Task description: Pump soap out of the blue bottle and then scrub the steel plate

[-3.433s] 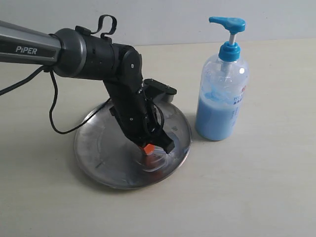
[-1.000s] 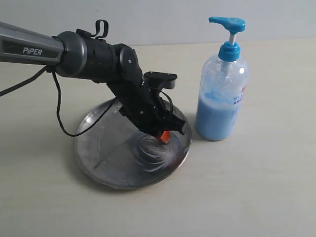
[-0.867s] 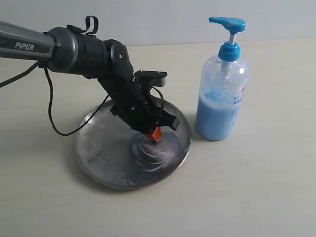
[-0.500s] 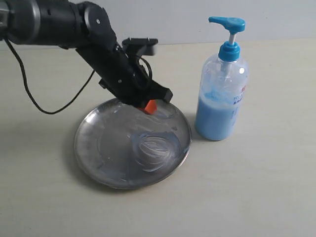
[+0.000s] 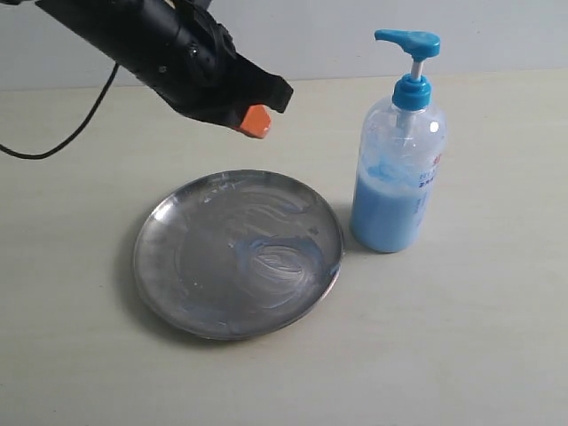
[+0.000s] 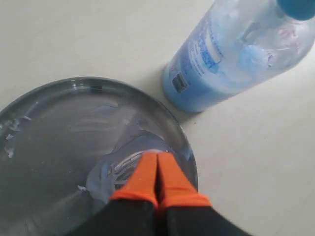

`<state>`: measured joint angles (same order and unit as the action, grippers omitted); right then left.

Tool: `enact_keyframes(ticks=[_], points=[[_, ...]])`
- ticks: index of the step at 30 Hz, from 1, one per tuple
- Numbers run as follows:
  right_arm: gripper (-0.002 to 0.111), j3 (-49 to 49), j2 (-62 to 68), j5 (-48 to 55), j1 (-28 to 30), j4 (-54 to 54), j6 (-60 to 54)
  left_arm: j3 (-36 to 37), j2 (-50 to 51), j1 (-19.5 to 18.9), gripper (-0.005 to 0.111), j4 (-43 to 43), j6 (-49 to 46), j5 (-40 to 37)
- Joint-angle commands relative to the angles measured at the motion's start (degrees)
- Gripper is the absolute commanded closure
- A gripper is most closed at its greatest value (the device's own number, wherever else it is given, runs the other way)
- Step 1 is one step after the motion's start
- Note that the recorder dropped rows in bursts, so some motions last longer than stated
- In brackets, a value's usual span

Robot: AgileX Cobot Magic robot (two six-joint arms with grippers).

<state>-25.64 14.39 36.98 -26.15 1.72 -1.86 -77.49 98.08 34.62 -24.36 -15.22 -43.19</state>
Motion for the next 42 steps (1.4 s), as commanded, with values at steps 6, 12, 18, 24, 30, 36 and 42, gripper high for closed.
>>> enact_keyframes(ticks=[6, 12, 18, 24, 30, 36, 42], points=[[0.108, 0.3, -0.3, -0.6, 0.2, -0.2, 0.1, 12.2, -14.8, 0.0, 0.107, 0.2, 0.1, 5.7], [0.108, 0.3, -0.3, -1.3, 0.2, -0.2, 0.1, 19.5, -24.0, 0.0, 0.107, -0.2, -0.8, 10.6], [0.108, 0.3, -0.3, -2.3, 0.2, 1.4, 0.1, 27.0, -33.8, 0.0, 0.107, -0.2, -1.0, 14.9], [0.108, 0.3, -0.3, -3.7, 0.2, 2.8, 0.1, 34.8, -44.5, 0.0, 0.107, -0.2, -1.2, 17.2], [0.108, 3.3, -0.3, -9.8, 0.2, 4.3, 0.1, 42.8, -56.2, 0.0, 0.107, -0.2, -1.2, 21.5], [0.108, 5.3, -0.3, -14.3, 0.2, 4.3, -1.1, 48.9, -65.7, 0.0, 0.107, 0.2, -1.6, 25.4], [0.108, 5.3, -0.3, -14.3, 0.2, 4.2, -1.2, 52.6, -70.1, 0.0, 0.107, 0.2, -1.7, 29.5]])
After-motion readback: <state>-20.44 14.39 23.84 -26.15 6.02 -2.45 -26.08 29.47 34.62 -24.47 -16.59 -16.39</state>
